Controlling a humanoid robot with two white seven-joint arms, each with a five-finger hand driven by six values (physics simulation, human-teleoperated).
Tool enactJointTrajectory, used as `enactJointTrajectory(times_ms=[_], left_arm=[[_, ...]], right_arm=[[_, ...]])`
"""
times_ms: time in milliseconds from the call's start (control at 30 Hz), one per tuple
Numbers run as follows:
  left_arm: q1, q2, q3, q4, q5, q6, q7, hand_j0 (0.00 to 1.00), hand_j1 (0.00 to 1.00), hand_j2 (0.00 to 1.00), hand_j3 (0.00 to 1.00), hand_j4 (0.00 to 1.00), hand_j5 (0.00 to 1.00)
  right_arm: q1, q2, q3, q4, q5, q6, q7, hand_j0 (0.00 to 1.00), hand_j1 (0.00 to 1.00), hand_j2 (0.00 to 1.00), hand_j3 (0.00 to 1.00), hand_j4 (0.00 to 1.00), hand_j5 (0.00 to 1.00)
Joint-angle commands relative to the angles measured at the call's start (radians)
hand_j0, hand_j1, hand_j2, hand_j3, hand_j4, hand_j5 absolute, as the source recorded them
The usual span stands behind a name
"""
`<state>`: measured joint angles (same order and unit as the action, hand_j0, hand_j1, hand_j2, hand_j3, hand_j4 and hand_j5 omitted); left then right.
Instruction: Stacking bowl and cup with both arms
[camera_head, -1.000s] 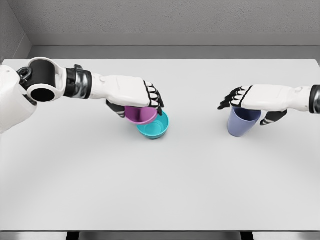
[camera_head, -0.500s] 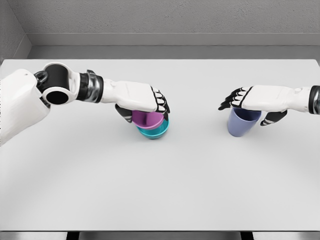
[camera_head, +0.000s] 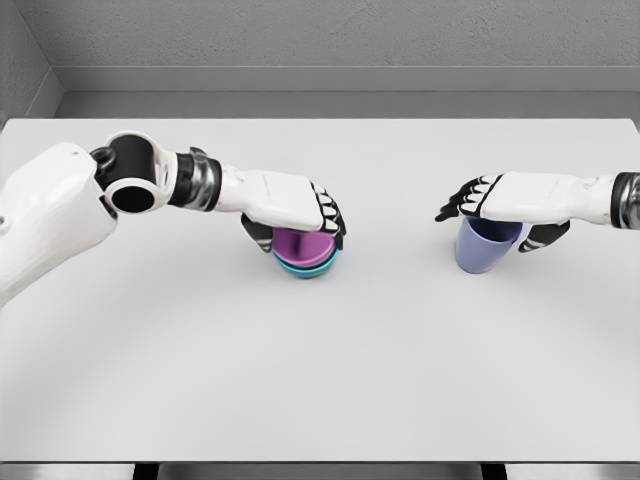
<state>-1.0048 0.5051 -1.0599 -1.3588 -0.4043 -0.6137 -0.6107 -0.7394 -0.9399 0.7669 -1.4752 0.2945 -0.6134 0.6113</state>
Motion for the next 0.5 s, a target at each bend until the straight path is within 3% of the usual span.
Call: enactJointTrajectory(times_ms=[0, 233, 467], left_arm=[[0.0, 0.0, -0.003, 0.0, 0.007, 0.003, 0.0, 0.81, 0.81, 0.81, 0.81, 0.81, 0.81], [-0.003, 0.001, -0.003, 0.0, 0.015, 0.003, 0.0, 1.0, 1.0, 1.0, 1.0, 1.0, 1.0], [-0.006, 0.004, -0.002, 0.0, 0.018, 0.003, 0.0, 1.0, 1.0, 1.0, 1.0, 1.0, 1.0]], right_arm=[[0.0, -0.002, 0.0, 0.006, -0.005, 0.003, 0.0, 1.0, 1.0, 1.0, 1.0, 1.0, 1.0], [0.0, 0.003, 0.0, 0.006, -0.005, 0.003, 0.0, 1.0, 1.0, 1.0, 1.0, 1.0, 1.0], [-0.003, 0.001, 0.0, 0.006, -0.005, 0.003, 0.0, 1.0, 1.0, 1.0, 1.0, 1.0, 1.0]])
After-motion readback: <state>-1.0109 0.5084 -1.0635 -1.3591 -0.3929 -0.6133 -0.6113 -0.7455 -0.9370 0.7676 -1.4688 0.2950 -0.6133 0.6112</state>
